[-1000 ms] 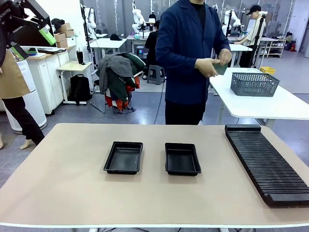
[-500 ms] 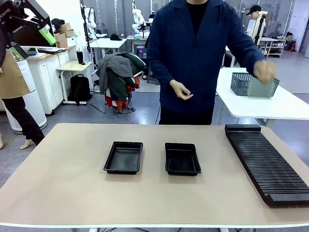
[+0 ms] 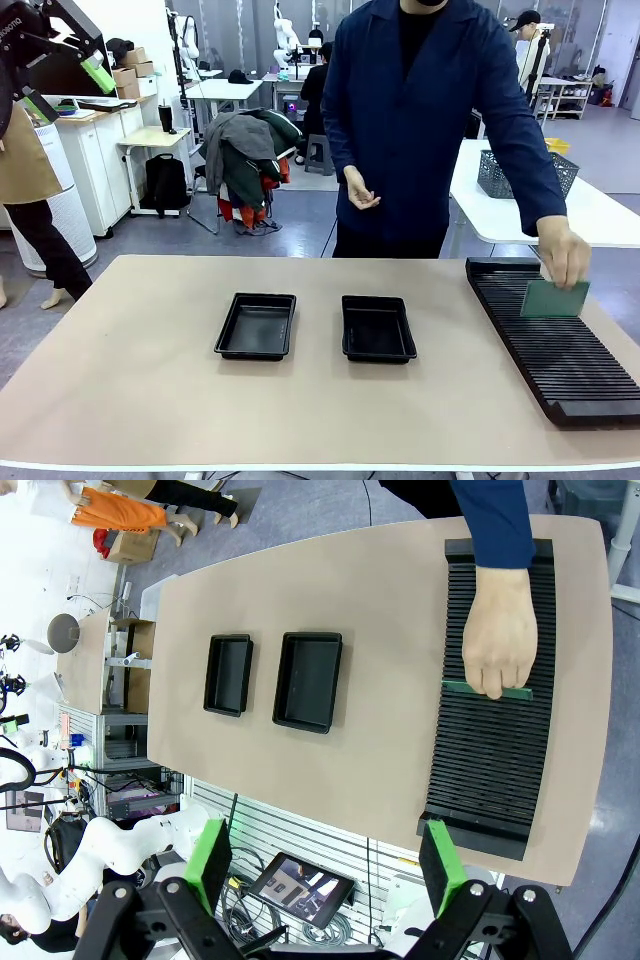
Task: Inspect and transfer BCBs to ESD trays.
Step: Pick up the Blank PCB from the PCB Rack and place it in the left ESD tray.
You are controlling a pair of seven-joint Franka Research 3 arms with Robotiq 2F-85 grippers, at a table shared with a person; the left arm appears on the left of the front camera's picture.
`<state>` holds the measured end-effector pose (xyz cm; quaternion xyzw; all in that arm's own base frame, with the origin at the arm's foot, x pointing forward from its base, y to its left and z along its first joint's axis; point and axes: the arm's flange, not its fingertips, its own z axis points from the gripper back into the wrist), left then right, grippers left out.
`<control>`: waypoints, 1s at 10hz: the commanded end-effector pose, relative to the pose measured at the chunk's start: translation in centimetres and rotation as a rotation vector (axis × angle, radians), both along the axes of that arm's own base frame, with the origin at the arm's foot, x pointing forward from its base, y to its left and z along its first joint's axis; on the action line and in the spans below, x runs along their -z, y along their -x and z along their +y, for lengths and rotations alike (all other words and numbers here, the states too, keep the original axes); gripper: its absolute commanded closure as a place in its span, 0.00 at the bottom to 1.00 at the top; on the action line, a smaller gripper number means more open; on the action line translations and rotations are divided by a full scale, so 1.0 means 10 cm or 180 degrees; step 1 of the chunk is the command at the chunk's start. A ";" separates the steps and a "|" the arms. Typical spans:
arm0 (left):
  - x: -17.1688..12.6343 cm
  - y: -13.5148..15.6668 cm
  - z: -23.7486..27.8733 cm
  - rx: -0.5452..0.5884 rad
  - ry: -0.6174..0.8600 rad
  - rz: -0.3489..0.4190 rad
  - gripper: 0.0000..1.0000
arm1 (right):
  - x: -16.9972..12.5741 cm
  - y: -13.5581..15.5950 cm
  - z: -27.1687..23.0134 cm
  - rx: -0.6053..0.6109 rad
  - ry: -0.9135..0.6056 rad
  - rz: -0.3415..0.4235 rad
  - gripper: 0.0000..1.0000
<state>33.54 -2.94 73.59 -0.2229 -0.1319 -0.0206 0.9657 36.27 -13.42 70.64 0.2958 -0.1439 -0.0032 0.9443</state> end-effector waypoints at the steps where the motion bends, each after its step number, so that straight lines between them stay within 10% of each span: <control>1: 0.00 0.01 0.00 -0.0005 0.0002 -0.0010 0.00 | 0.00 0.00 0.00 0.0000 -0.0002 0.0000 0.00; 10: 0.00 0.01 0.00 -0.0005 0.0002 -0.0010 0.00 | 0.00 0.00 0.00 0.0000 -0.0002 0.0000 0.00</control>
